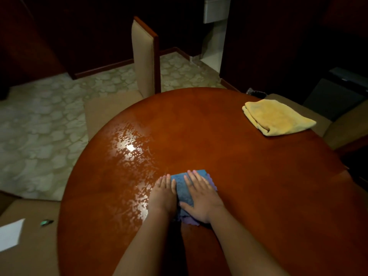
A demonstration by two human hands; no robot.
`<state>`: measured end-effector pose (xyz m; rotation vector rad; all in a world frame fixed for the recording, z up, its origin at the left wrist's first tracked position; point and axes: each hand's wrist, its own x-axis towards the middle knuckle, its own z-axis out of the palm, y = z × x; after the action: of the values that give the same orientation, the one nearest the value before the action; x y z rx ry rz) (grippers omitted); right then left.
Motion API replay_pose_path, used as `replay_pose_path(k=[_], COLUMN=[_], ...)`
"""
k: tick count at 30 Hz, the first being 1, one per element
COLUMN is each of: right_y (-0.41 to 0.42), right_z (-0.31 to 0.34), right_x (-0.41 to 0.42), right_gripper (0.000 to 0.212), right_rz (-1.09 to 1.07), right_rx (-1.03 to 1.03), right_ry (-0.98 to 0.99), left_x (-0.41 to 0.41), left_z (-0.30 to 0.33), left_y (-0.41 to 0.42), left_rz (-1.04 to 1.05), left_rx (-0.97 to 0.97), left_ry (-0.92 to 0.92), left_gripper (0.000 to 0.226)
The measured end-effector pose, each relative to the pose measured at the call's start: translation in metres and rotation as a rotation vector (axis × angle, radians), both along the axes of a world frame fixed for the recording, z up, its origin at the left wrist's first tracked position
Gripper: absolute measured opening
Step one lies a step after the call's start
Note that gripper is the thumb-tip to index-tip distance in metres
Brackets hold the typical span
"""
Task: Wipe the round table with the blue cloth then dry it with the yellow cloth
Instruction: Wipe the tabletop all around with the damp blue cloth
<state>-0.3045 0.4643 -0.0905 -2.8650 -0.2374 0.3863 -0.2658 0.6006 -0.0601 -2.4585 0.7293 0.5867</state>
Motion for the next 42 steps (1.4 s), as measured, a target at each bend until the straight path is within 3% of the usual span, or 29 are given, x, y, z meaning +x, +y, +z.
replay_pose_path(k=[10,15,18,21,25,29,34,42], right_y=[0.031,0.049,0.054,0.063,0.074,0.073,0.054,0.006], right_z=[-0.005,-0.007,-0.003,-0.002,-0.001,0.000,-0.001,0.007], right_x=[0.085,0.119,0.115,0.092,0.037,-0.033,-0.115,-0.218], right_gripper=[0.107,0.085,0.082,0.084,0.105,0.106,0.124,0.119], right_rz=[-0.013,0.039,0.054,0.076,0.111,0.143,0.193,0.143], right_rx=[-0.008,-0.032,-0.060,-0.055,-0.032,0.019,-0.048,-0.039], right_ry=[-0.060,-0.079,-0.070,-0.038,-0.030,-0.021,0.037,0.035], left_x=[0.081,0.107,0.097,0.072,0.019,-0.048,-0.130,-0.220], left_z=[0.000,0.004,0.005,0.005,0.006,0.007,0.014,0.021], left_y=[0.030,0.056,0.061,0.064,0.074,0.076,0.065,0.020], left_rz=[-0.021,-0.017,0.008,0.038,0.060,0.099,0.080,-0.041], left_rx=[0.006,0.039,0.042,0.070,0.090,0.084,0.014,0.009], left_ry=[-0.064,-0.072,-0.085,-0.077,-0.046,0.019,0.057,0.084], left_gripper=[0.066,0.067,0.065,0.064,0.067,0.070,0.066,0.076])
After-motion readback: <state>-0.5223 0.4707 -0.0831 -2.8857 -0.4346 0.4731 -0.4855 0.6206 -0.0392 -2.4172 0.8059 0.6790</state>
